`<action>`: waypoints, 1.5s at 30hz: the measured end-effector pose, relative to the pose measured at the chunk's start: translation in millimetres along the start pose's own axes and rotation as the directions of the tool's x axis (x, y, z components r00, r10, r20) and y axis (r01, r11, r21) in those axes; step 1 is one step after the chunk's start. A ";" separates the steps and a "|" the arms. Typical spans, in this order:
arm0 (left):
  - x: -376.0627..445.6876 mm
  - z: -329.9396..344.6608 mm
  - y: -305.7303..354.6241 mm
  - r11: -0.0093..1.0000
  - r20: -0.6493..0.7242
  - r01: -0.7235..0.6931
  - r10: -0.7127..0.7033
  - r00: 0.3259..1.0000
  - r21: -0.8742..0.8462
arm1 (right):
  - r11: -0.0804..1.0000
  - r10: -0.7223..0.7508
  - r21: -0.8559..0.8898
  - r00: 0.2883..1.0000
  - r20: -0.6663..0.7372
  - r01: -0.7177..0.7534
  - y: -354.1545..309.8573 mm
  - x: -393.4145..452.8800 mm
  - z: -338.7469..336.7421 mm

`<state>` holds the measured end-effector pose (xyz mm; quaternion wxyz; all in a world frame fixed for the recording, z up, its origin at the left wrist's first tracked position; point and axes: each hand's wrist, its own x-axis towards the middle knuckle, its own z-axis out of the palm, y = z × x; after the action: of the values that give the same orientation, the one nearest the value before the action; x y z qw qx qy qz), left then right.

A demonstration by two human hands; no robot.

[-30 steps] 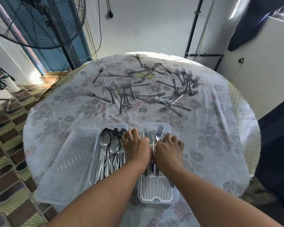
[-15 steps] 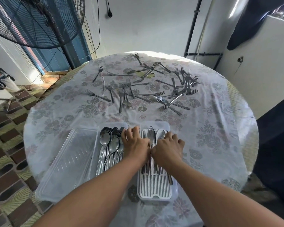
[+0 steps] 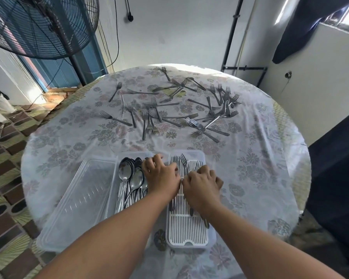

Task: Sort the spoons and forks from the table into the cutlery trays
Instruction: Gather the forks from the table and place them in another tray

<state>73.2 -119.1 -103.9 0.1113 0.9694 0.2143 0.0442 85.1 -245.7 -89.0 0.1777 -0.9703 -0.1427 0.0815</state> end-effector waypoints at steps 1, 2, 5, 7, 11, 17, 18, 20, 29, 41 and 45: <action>0.9 0.5 -1.7 0.999 -0.039 0.005 -0.007 0.999 -0.034 | 1.000 0.003 0.014 1.000 0.006 -0.003 -1.0 0.8 2.9; 2.1 -0.1 -3.2 0.998 -0.073 0.015 -0.019 0.997 -0.058 | 1.000 -0.004 0.014 1.000 0.010 0.004 -2.1 0.8 5.6; 5.2 -2.4 -9.0 0.997 -0.078 0.029 -0.035 0.996 -0.074 | 0.998 -0.034 -0.061 0.999 0.000 0.034 -5.3 -1.8 11.6; 3.8 -4.1 -11.6 1.000 -0.013 -0.002 0.002 1.000 -0.023 | 0.984 -0.059 -0.166 0.998 -0.002 0.057 -4.4 -1.7 17.0; -2.8 -7.8 -11.6 0.996 0.067 -0.074 0.071 0.995 0.051 | 0.979 -0.052 -0.204 0.988 -0.143 0.022 -0.3 -1.2 21.1; -2.9 -15.5 -2.4 0.975 0.122 -0.145 0.125 0.985 0.171 | 0.929 -0.042 -0.370 0.998 -0.035 0.026 9.9 5.1 8.0; -2.8 -16.0 -1.4 0.968 0.138 -0.165 0.140 0.980 0.187 | 0.912 -0.075 -0.406 0.997 -0.017 0.062 10.4 6.3 6.4; -4.9 -16.7 -0.1 0.968 0.153 -0.178 0.152 0.976 0.179 | 0.882 -0.116 -0.458 0.993 0.022 0.113 7.7 8.2 5.5; -14.9 -13.0 -8.8 0.988 0.051 -0.150 0.152 0.987 -0.044 | 0.901 -0.145 -0.420 0.989 -0.043 0.114 -4.8 23.4 4.6; -14.8 -4.4 9.2 0.959 0.024 -0.255 0.254 0.967 0.121 | 0.947 -0.019 -0.321 0.989 -0.150 -0.030 21.9 12.8 -1.2; -21.3 4.0 16.9 0.962 0.056 -0.238 0.232 0.971 0.134 | 0.884 -0.096 -0.464 0.994 -0.057 0.059 24.5 8.1 -4.7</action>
<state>61.4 -143.8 -104.6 0.0412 0.9941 0.0981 0.0227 99.7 -266.7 -94.6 -0.0494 -0.9806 -0.1895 0.0003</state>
